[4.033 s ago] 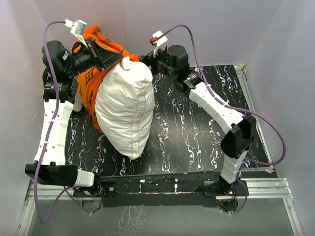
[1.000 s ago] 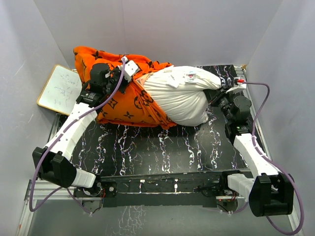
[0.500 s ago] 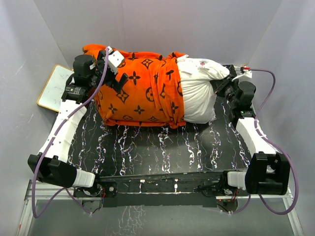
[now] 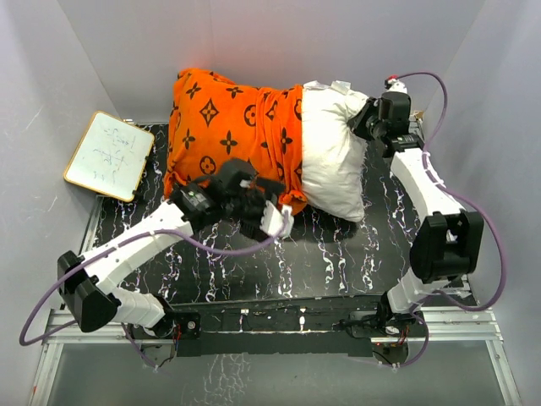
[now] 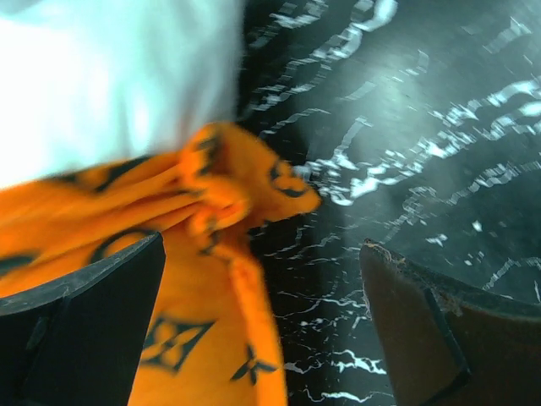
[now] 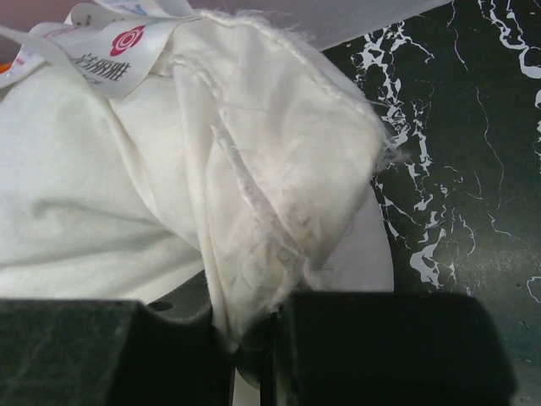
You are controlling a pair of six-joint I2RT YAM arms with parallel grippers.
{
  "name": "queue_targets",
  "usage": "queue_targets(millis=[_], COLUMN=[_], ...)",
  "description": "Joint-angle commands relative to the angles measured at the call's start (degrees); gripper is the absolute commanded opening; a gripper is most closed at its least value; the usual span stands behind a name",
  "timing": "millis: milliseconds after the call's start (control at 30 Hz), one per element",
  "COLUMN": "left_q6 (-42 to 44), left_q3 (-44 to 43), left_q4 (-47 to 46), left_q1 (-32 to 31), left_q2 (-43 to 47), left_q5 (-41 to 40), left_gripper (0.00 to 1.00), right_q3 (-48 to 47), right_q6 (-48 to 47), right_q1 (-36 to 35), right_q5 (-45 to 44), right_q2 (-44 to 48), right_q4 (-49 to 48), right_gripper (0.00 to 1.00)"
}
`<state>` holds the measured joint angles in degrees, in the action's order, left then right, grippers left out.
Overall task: Remove the pillowcase from the pillow
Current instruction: Remove the pillow from the pillowcase.
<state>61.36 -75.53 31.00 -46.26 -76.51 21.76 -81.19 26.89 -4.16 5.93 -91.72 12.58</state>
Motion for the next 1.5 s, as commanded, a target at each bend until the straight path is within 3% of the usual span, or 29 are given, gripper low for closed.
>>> queue_targets(millis=[0,167,200,333,400,433,467,567,667,833,933,1200,1400,1467], left_q6=[18.0,28.6,29.8,31.9,32.3,32.5,33.2,36.6,39.2,41.8,41.5,39.3,37.6,37.3], left_q3=[6.9,10.8,11.2,14.0,14.5,14.5,14.8,16.6,17.9,15.7,13.1,10.7,10.5,10.2], left_q4=[0.7,-6.1,-7.8,-23.3,-28.4,-30.2,-31.5,-36.7,-40.2,-37.1,-35.4,-34.5,-34.1,-33.6], left_q1=[-4.3,-4.9,-4.9,-4.9,-4.9,-4.8,-4.7,-4.4,-4.3,-4.2,-3.5,0.0,-0.1,-0.1], left_q2=[-0.4,-5.0,-6.8,-10.8,-12.2,-12.6,-12.9,-13.3,-13.6,-16.5,-19.7,-23.5,-21.7,-21.1], left_q5=[-3.6,-4.1,-4.6,-7.8,-8.3,-8.0,-7.7,-5.3,-3.0,-4.8,-7.5,-13.5,-12.7,-12.7], left_gripper=[0.97,0.97,0.97,0.91,0.90,0.91,0.91,0.92,0.91,0.90,0.85,0.32,0.04,0.00], right_q3=[-7.9,-10.0,-9.8,-8.0,-5.0,-2.0,0.6,7.0,10.5,21.1,26.7,38.1,38.4,38.4], right_q6=[-2.5,-3.8,-4.2,-5.3,-3.1,-0.8,1.6,6.5,6.4,8.0,9.4,10.2,9.4,9.8], right_q1=[-2.7,-2.9,-2.9,-2.5,-0.2,1.4,3.5,8.5,8.8,8.7,8.6,3.1,-4.1,-4.2], right_q5=[-0.7,-1.7,-1.2,1.5,4.1,6.5,8.6,13.7,14.6,22.3,28.5,26.6,20.2,18.9], right_q2=[-4.8,-9.3,-10.0,-9.9,-7.7,-5.7,-3.8,1.5,5.5,11.9,12.7,15.0,12.8,12.0], right_q4=[6.2,8.2,7.7,6.6,4.5,2.7,0.9,-2.4,0.2,-3.9,-7.3,-19.1,-25.1,-28.0], right_gripper=[0.08,0.08,0.13,0.52,0.75,0.91,0.97,0.98,0.98,0.98,0.98,0.98,0.98,0.98])
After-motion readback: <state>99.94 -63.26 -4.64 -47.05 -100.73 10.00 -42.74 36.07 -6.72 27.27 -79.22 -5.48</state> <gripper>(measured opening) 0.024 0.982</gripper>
